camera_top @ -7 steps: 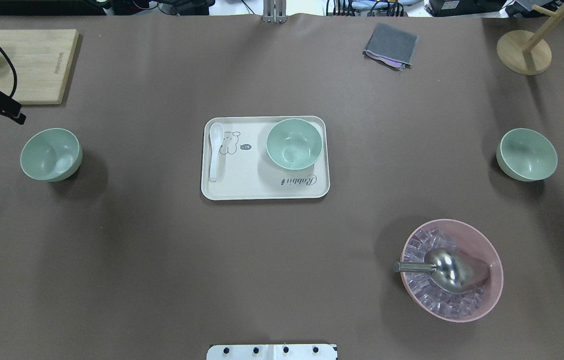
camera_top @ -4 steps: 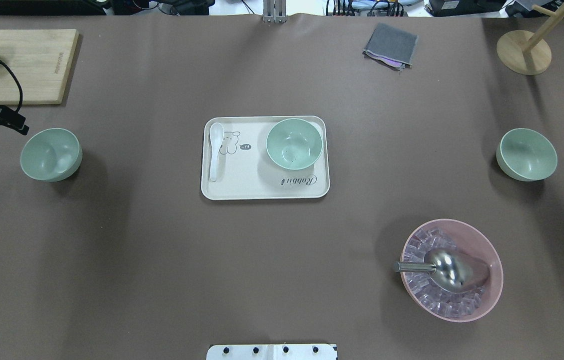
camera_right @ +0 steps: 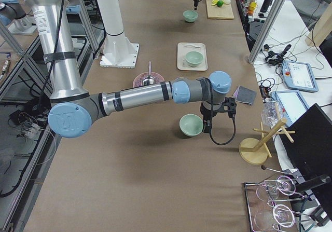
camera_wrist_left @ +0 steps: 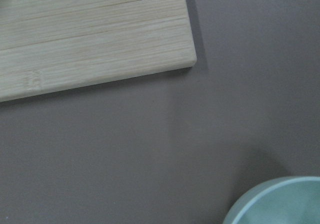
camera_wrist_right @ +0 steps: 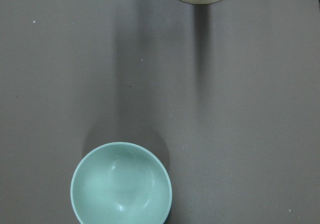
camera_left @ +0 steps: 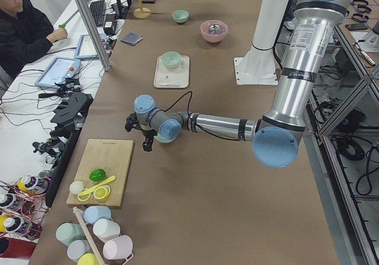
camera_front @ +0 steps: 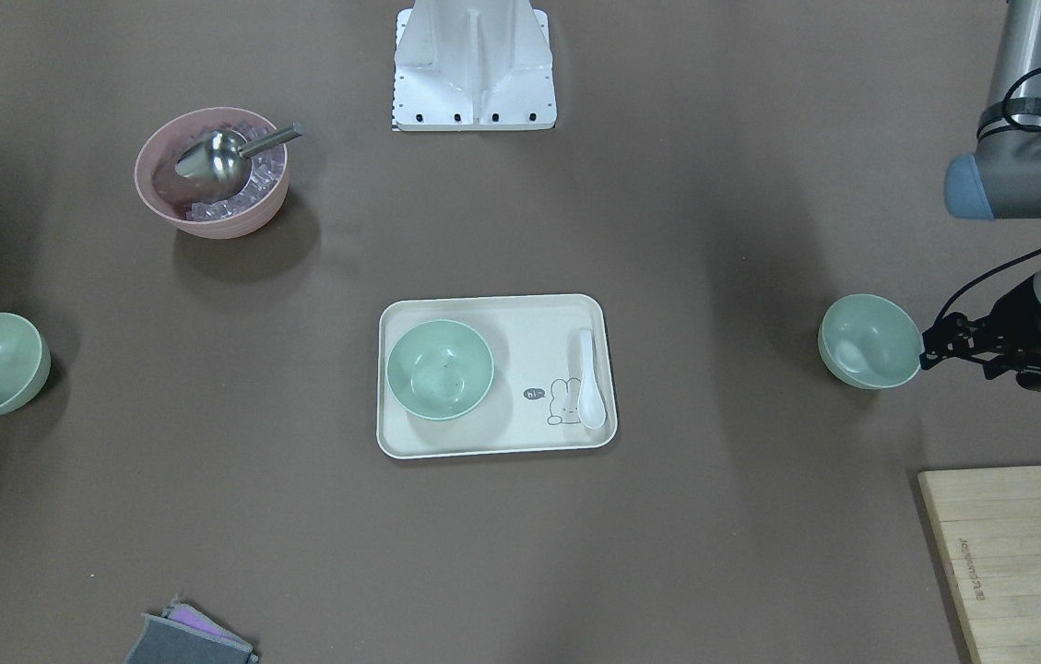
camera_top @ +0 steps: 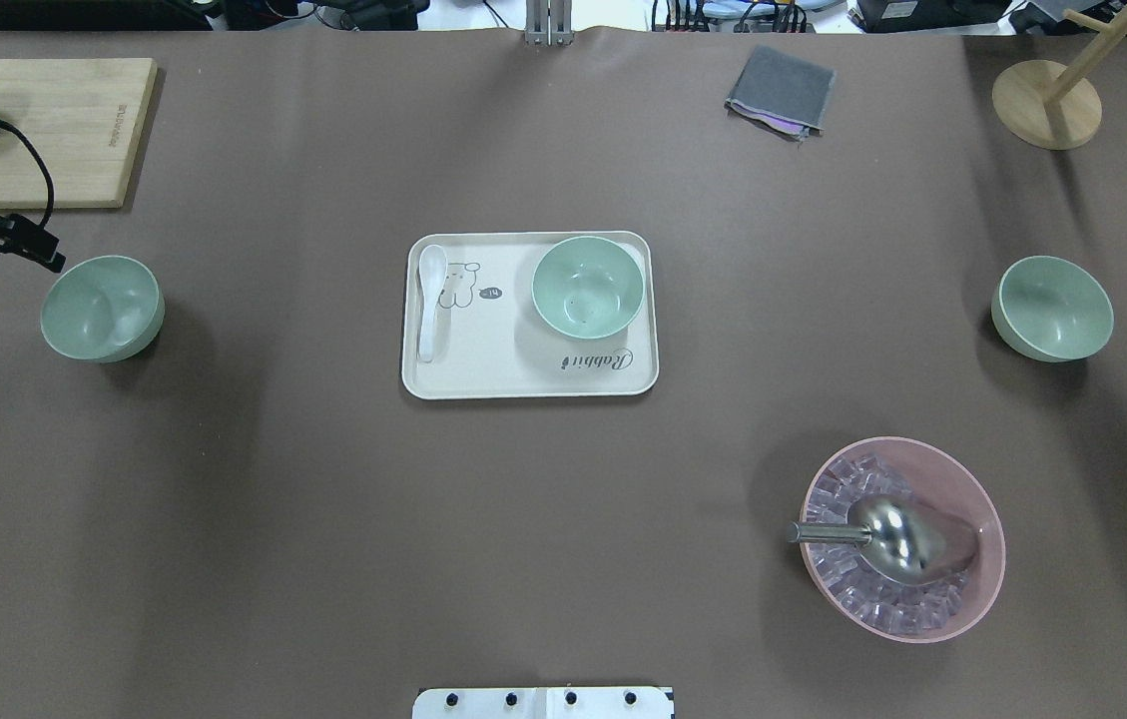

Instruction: Stack green bowls together

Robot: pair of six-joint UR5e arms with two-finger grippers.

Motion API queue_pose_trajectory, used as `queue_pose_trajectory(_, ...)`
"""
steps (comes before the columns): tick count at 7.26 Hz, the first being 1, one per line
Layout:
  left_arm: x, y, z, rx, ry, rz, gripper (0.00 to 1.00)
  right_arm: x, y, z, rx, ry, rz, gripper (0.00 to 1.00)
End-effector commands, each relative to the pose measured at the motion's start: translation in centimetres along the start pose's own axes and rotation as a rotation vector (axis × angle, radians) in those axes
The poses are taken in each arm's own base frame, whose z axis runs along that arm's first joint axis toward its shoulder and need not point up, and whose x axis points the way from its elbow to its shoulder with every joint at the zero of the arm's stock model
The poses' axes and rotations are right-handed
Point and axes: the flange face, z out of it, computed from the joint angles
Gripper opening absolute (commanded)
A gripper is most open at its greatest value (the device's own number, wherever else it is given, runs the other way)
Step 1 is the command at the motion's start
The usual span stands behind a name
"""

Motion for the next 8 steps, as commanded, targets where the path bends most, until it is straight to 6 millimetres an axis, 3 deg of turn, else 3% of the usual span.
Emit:
queue_pose_trajectory(1, 2.6, 0.8, 1.3, -0.051, 0.064, 0.031, 0.81, -0.1, 0.0, 0.5, -0.009, 0.001, 0.004, 1.00)
queue_pose_trajectory(2, 3.2, 1.0, 1.6, -0.057, 0.069, 0.041, 0.81, -0.4, 0.0, 0.6, -0.010, 0.001, 0.015, 1.00)
queue_pose_trajectory(3, 3.2, 1.4, 1.8, -0.062, 0.069, 0.045, 0.50, -0.4, 0.0, 0.5, -0.009, -0.001, 0.017, 1.00)
queue_pose_trajectory(4, 3.1, 1.6, 1.9, -0.068, 0.071, 0.048, 0.11, -0.6, 0.0, 0.6, -0.010, -0.001, 0.015, 1.00)
queue_pose_trajectory(5, 2.8, 1.7, 2.1, -0.072, 0.069, 0.049, 0.00, -0.6, 0.0, 0.6, -0.009, 0.000, 0.014, 1.00)
queue_pose_trajectory(6, 1.9, 2.5, 2.5, -0.080, 0.058, 0.038, 0.00, -0.6, 0.0, 0.6, -0.009, 0.000, 0.014, 1.00)
queue_pose_trajectory(8, 3.0, 2.0, 0.9, -0.082, 0.081, 0.018, 0.00, -1.1, -0.3, 0.2, -0.008, -0.008, 0.011, 1.00)
